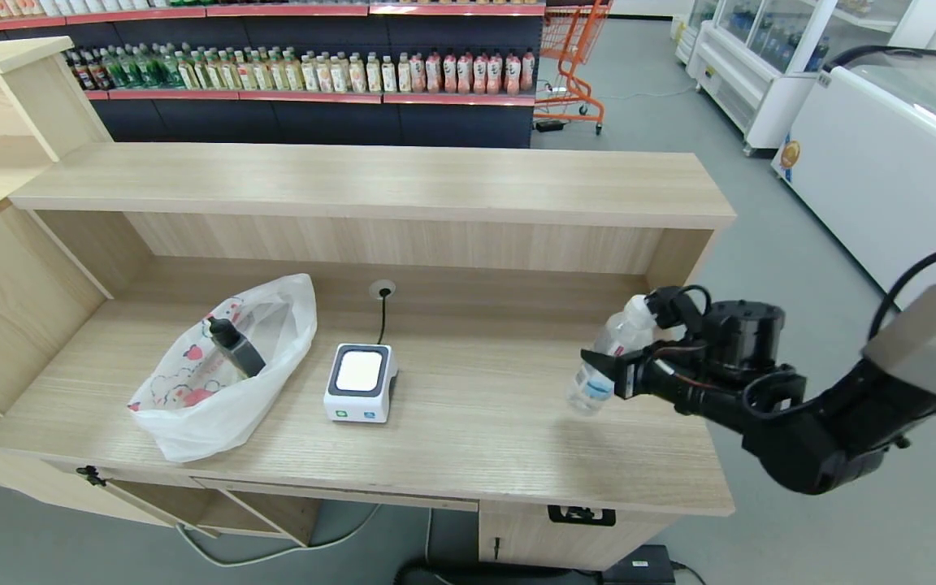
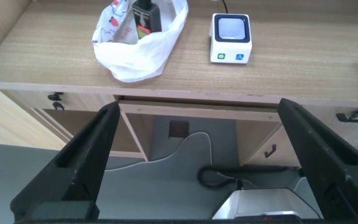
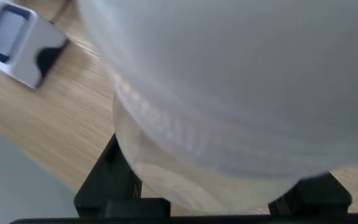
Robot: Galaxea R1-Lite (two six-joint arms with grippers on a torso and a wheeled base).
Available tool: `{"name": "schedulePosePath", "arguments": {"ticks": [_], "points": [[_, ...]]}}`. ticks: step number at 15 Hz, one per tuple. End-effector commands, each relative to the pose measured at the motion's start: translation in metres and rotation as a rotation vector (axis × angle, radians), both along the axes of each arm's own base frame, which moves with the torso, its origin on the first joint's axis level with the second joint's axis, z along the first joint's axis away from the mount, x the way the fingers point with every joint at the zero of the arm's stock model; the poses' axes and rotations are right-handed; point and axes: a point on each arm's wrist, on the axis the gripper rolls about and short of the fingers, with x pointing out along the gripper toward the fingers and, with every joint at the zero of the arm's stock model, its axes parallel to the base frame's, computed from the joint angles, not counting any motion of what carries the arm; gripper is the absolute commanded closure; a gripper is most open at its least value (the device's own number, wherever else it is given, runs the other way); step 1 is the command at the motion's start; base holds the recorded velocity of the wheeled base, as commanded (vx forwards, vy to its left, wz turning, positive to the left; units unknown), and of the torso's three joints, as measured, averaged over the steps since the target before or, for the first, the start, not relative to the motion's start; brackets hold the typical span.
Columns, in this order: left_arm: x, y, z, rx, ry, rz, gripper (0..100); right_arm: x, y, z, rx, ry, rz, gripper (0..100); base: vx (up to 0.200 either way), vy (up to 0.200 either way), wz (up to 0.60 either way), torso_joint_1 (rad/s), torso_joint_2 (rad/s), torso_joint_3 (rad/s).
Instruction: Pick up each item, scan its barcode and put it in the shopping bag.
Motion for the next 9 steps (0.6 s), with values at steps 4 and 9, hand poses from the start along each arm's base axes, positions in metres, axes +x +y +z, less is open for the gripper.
{"name": "schedulePosePath", "arguments": {"ticks": [4,9], "points": [[0.0,0.0,0.0,0.0,0.001,0.0,0,-0.059,-0.07,0.119,0.232,-0.039,0.4,100,0.0,0.0,0.0,0.0,0.0,0.0],[0.0,0.0,0.0,0.0,0.0,0.0,0,-0.104,-0.065,0.129,0.23,-0.041,0.679,100,0.0,0.0,0.0,0.0,0.0,0.0]]}}
